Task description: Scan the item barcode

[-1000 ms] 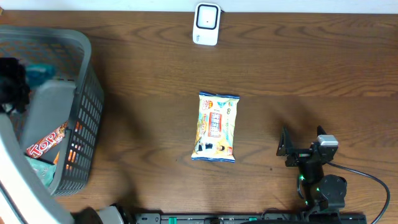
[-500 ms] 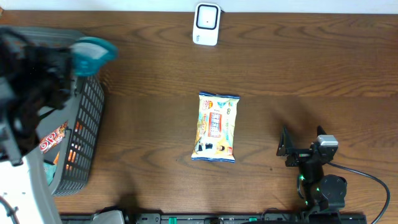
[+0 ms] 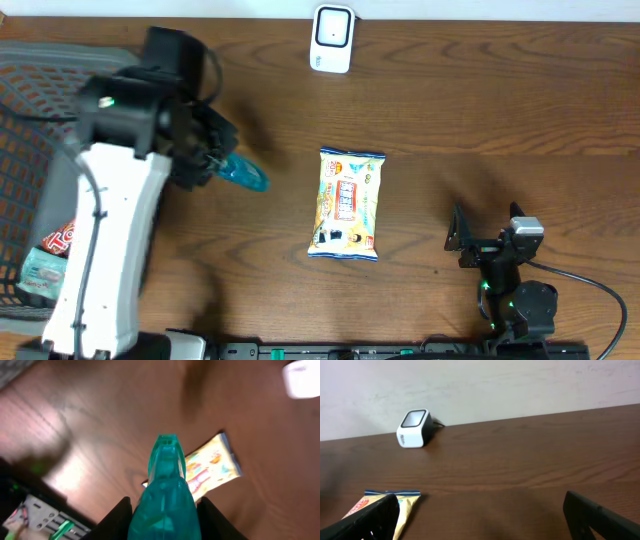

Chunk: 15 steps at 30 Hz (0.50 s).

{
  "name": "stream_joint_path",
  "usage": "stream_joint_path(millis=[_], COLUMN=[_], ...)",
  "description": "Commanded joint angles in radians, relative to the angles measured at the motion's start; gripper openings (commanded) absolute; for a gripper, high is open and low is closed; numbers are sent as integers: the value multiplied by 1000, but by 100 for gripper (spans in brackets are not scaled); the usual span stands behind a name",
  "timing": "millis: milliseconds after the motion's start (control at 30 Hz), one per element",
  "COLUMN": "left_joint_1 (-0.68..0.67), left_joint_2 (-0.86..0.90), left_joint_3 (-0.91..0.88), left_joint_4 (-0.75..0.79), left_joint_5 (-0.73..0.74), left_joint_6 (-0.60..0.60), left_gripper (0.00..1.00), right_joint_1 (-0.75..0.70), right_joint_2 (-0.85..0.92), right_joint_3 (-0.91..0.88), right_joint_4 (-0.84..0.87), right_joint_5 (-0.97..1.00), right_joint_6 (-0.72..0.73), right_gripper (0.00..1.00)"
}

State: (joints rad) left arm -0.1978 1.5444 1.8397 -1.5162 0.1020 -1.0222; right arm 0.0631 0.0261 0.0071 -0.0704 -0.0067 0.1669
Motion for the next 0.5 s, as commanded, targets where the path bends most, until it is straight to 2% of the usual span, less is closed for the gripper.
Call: stream_joint_path(millis=[0, 200, 467], left_joint_1=[-57, -116, -116], left_joint_2=[26, 28, 31], left_joint_3=[-94, -314, -414], left_joint_4=[11, 212, 312], left_joint_5=[-51, -51, -51], left_joint_6=[-112, -253, -323], left_gripper=[8, 8, 8], right_joint_1=[3, 3, 3], right_joint_2=[0, 0, 0], right_joint_3=[-2, -2, -2], right_joint_4=[-5, -5, -5], right_joint_5=[4, 4, 4], right_joint_6=[-15, -15, -15], right_gripper=[99, 99, 99])
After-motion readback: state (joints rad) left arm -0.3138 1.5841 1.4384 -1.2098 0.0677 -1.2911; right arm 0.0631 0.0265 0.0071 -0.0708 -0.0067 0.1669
